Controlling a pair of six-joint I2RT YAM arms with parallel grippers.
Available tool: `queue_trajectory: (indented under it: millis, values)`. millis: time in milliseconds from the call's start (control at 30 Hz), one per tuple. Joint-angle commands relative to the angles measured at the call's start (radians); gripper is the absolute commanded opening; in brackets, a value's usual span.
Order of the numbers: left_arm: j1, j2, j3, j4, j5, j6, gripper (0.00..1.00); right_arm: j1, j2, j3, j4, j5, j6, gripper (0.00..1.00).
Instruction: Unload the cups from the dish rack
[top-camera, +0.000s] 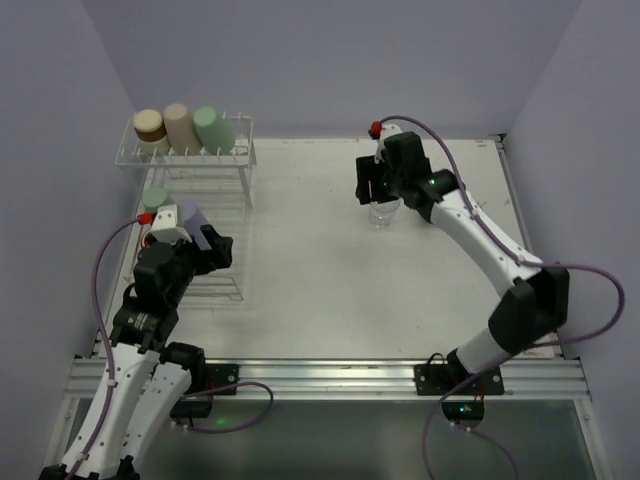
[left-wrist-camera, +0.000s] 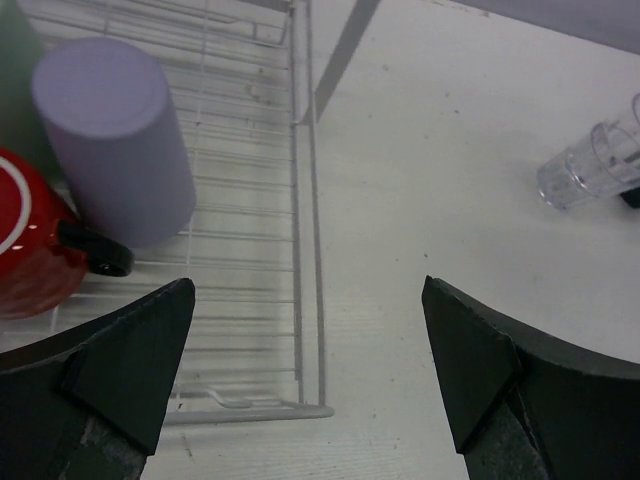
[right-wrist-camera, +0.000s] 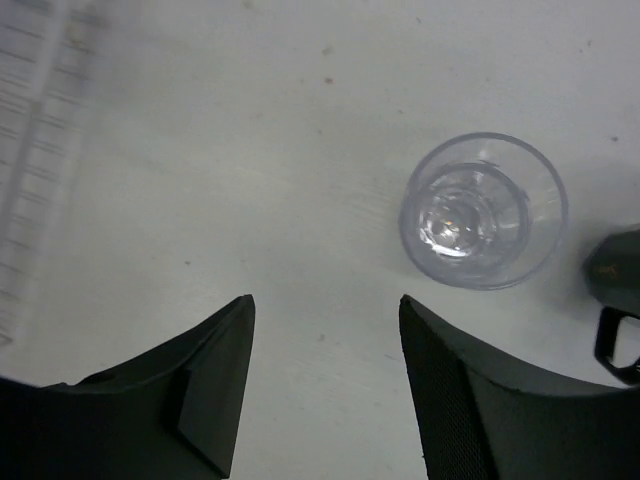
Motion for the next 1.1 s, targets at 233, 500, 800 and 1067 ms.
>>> queue_trajectory:
  millis: [233,500,800,1067]
  values:
    - [0.008,0.057,0.074,-0.059,-0.397,-0.115,1.0,0.174,-0.452,-0.537,0.516,-0.168,0.203,0.63]
    - [0.011,0.368,0.189,0.065,-0.48,-0.093,1.0,0.174,-0.547,-0.654,0.564,-0.202,0.192,0.63]
    - [0.033,0.555,0.17,0.264,-0.56,-0.023,1.0,0.176,-0.578,-0.682,0.579,-0.223,0.198,0.62]
    - [0.082,0.641,0.183,0.37,-0.526,0.023,1.0,0.176,-0.548,-0.676,0.585,-0.26,0.204,0.62]
